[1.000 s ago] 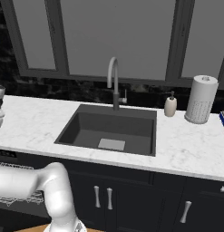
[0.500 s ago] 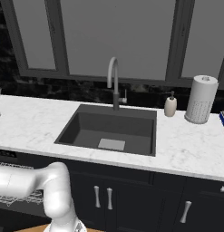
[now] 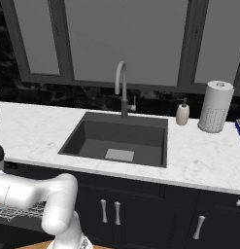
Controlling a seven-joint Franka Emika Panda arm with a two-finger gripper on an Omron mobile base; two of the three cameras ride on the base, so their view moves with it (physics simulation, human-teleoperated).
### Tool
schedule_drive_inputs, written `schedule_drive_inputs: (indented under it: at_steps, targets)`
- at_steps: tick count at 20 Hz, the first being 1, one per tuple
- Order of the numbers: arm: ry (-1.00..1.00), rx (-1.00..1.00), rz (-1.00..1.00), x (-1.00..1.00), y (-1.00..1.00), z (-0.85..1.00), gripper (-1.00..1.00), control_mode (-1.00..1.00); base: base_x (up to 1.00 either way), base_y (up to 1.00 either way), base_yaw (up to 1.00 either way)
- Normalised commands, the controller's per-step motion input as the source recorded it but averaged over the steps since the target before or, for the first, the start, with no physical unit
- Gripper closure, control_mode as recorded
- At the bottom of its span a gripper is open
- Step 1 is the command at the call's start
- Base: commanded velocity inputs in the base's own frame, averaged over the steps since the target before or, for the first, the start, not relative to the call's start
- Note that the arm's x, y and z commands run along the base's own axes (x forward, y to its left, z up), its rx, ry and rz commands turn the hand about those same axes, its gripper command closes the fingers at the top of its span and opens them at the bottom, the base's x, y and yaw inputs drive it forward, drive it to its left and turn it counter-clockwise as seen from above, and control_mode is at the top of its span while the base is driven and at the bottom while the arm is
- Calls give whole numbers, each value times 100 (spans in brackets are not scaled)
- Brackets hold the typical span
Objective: Pick up the cup and bowl from the counter, place them in the dishwasher, and close the dishwasher door.
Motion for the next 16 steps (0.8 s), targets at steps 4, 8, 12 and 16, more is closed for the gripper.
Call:
schedule_drive_inputs:
  at_steps: [4,8,12,16]
  targets:
    - [0,-8,-2,8,21,0,-100,-100,0,0,0]
    - [0,-8,0,-7,16,0,-100,-100,0,0,0]
    - [0,0,0,-19,0,0,-100,-100,0,0,0]
    - [0,0,0,-20,0,0,-100,-100,0,0,0]
